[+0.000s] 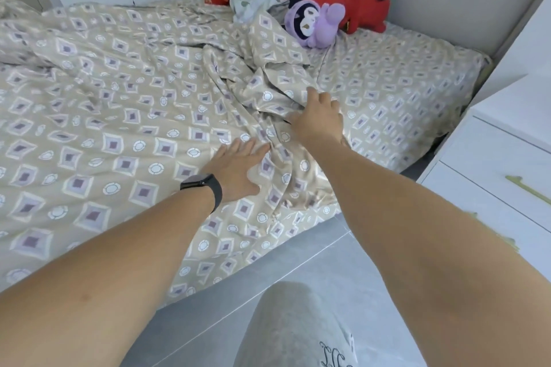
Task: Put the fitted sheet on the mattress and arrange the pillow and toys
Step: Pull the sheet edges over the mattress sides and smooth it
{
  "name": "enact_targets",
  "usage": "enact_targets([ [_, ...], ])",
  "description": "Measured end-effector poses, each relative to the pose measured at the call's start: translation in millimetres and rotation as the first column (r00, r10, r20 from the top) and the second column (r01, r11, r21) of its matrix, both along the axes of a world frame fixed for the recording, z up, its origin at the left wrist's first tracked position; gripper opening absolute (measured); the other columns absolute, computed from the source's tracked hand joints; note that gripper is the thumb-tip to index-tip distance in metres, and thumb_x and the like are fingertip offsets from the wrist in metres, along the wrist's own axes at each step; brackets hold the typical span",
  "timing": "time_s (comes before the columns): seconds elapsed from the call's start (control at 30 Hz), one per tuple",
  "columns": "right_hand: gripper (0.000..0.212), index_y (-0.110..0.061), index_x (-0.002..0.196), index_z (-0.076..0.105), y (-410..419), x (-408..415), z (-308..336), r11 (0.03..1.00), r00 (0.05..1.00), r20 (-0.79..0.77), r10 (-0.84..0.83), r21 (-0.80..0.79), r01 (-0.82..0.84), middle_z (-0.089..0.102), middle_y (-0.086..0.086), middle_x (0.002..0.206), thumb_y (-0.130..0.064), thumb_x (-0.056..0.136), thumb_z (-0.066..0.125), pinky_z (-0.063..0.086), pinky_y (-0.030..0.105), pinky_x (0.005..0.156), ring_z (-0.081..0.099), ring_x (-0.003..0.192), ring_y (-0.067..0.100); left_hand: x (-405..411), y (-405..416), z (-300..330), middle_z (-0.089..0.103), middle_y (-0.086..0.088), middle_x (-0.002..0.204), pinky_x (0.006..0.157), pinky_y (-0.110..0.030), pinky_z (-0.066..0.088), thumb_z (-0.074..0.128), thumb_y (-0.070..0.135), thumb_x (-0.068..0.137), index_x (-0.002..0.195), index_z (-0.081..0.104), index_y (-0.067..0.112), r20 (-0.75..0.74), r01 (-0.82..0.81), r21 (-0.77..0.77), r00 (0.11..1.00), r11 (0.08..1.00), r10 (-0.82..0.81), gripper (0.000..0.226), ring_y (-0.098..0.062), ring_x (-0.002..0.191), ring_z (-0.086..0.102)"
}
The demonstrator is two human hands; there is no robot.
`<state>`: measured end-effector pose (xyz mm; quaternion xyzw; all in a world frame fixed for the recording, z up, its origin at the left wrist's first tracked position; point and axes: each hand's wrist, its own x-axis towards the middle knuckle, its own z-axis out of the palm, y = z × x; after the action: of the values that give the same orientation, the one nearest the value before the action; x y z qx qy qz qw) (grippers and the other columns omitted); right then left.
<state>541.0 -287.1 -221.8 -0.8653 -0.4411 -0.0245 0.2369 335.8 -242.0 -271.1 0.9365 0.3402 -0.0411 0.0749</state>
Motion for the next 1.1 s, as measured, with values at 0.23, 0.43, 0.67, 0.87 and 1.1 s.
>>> enact_targets([
  [0.23, 0.033, -0.009, 0.128, 0.053, 5.2, 19.4, 5.8, 0.984, 0.994, -0.078, -0.081, -0.162, 0.068, 0.059, 0.009, 0.121, -0.015, 0.095, 0.053, 0.044, 0.038, 0.082, 0.060, 0.114, 0.031, -2.5, 5.4, 6.2, -0.009, 0.011, 0.166, 0.123, -0.040, -0.010, 0.064, 0.044, 0.088, 0.155, 0.001, 0.050, 0.096, -0.007, -0.220, 0.995, 0.975, 0.029, 0.092, -0.016, 0.152, -0.017],
  [0.43, 0.039, -0.008, 0.129, 0.046, -44.9, 46.3, 2.8, 0.942, 0.866, -0.397, -0.305, 0.009, 0.336, 0.061, 0.014, 0.121, -0.035, 0.101, 0.049, 0.053, 0.043, 0.085, 0.062, 0.108, 0.036, -4.4, -1.4, 15.6, -0.007, 0.014, 0.166, 0.123, -0.039, -0.013, 0.064, 0.045, 0.090, 0.155, 0.007, 0.052, 0.124, -0.017, -0.335, 0.990, 0.942, 0.061, 0.086, -0.012, 0.152, -0.018],
  [0.67, 0.037, -0.011, 0.103, 0.066, -41.7, -31.9, 36.9, 0.962, 0.977, -0.082, 0.198, 0.210, -0.177, 0.055, 0.008, 0.114, -0.036, 0.094, 0.040, 0.042, 0.037, 0.091, 0.050, 0.107, 0.029, -15.2, -13.7, 42.6, 0.028, 0.015, 0.159, 0.120, -0.039, 0.016, 0.063, 0.048, 0.091, 0.137, 0.045, 0.058, 0.353, -0.003, -0.692, 0.871, 0.722, 0.342, 0.051, -0.013, 0.152, 0.012],
  [0.87, 0.030, -0.010, 0.084, 0.063, -44.2, -101.0, 49.9, 0.668, 0.798, -0.406, 0.445, -0.443, -0.598, 0.060, 0.006, 0.080, -0.035, 0.098, 0.054, 0.044, 0.022, 0.063, 0.053, 0.073, 0.022, -44.2, -8.9, 55.3, 0.076, -0.006, 0.105, 0.090, -0.032, 0.054, 0.053, 0.033, 0.097, 0.112, 0.068, 0.013, 0.461, 0.095, -0.874, 0.471, 0.476, 0.752, 0.030, -0.025, 0.101, 0.071],
  [1.1, 0.023, -0.009, 0.079, 0.066, -31.4, -66.9, 40.9, 0.984, 0.787, -0.602, 0.139, -0.008, -0.179, 0.074, 0.015, 0.085, -0.027, 0.088, 0.056, 0.057, 0.040, 0.074, 0.070, 0.076, 0.034, -47.5, -11.8, 34.8, 0.065, 0.002, 0.115, 0.096, -0.028, 0.045, 0.072, 0.033, 0.086, 0.127, 0.064, 0.041, 0.522, -0.051, -0.743, 0.580, 0.667, 0.625, 0.042, -0.016, 0.108, 0.062],
])
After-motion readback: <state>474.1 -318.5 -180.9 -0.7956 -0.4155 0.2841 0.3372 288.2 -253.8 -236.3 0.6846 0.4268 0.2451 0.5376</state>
